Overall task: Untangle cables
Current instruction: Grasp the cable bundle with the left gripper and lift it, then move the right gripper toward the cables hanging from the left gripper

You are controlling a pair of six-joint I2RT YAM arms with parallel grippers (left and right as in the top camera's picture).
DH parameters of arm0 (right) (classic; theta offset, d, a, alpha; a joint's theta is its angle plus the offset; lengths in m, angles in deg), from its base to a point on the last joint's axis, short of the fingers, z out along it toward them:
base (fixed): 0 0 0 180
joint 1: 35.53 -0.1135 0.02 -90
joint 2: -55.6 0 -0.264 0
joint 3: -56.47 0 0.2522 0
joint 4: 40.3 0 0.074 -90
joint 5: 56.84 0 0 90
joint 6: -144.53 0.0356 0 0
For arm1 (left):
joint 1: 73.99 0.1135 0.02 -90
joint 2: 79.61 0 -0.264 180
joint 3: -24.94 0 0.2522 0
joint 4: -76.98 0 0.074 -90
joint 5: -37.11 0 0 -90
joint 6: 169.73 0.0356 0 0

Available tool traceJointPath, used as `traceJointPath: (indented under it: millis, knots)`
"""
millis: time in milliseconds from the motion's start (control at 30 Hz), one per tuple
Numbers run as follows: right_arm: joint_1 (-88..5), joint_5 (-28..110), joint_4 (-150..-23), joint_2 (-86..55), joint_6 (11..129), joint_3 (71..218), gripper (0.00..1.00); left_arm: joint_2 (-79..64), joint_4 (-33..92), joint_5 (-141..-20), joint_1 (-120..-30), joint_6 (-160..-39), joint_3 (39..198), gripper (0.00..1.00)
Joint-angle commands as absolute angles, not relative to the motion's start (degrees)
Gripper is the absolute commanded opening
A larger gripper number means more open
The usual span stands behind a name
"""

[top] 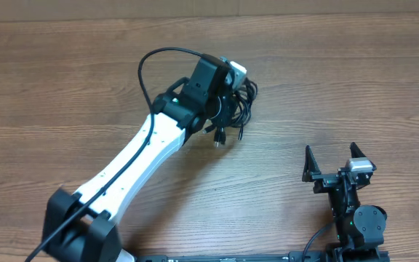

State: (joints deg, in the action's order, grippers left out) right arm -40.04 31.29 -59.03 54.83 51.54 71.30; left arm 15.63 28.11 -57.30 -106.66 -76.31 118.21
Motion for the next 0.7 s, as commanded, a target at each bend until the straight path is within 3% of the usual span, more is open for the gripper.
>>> traceJointPath:
  millis: [0, 300, 667]
  knots:
    - [-39.9, 31.4, -58.7, 55.4, 51.5, 70.7, 1.0, 10.5, 26.3, -64.4, -107.1, -67.8, 118.7, 0.04]
    - [-39.9, 31.4, -58.7, 55.4, 51.4, 70.7, 1.0, 3.5, 23.0, -83.3, -107.0, -58.0, 118.7, 0.04]
    - [-40.0, 32.3, -58.8, 55.4, 51.8, 70.7, 1.0, 0.9, 23.2, -87.9, -107.0, -58.1, 118.7, 0.04]
